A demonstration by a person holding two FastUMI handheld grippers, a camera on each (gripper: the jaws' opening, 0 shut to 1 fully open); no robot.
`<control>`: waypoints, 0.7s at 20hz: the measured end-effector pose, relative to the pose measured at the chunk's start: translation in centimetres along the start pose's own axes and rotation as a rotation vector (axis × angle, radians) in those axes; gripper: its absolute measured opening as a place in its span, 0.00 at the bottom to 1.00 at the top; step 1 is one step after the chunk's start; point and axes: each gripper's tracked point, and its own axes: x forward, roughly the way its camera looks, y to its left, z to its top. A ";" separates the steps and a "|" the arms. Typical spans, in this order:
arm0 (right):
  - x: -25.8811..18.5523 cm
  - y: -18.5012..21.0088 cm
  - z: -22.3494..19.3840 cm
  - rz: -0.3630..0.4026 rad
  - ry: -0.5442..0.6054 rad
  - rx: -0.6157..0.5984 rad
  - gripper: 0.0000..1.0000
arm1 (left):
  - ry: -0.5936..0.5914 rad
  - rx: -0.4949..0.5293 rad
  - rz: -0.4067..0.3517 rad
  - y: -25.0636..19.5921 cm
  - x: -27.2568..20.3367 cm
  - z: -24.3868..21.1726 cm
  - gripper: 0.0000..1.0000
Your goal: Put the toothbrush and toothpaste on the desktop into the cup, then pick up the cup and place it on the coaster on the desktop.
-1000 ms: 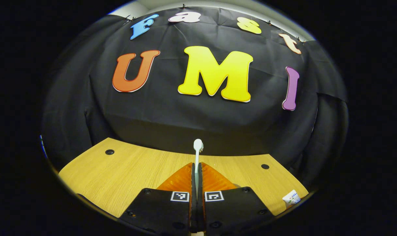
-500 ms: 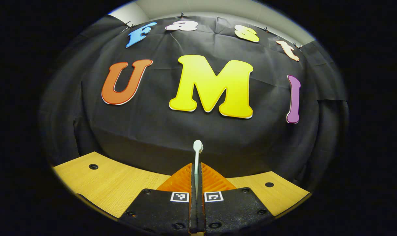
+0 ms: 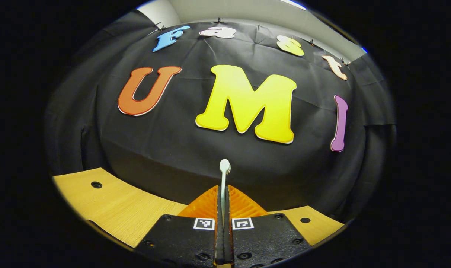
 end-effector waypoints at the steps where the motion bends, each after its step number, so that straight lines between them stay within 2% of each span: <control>1: 0.1 -0.1 0.0 0.000 0.004 -0.005 0.10 | 0.003 0.002 0.006 0.3 0.2 -0.5 0.03; 14: 1.1 0.6 1.0 0.005 0.005 -0.017 0.10 | 0.032 0.016 0.014 0.5 1.5 -2.9 0.08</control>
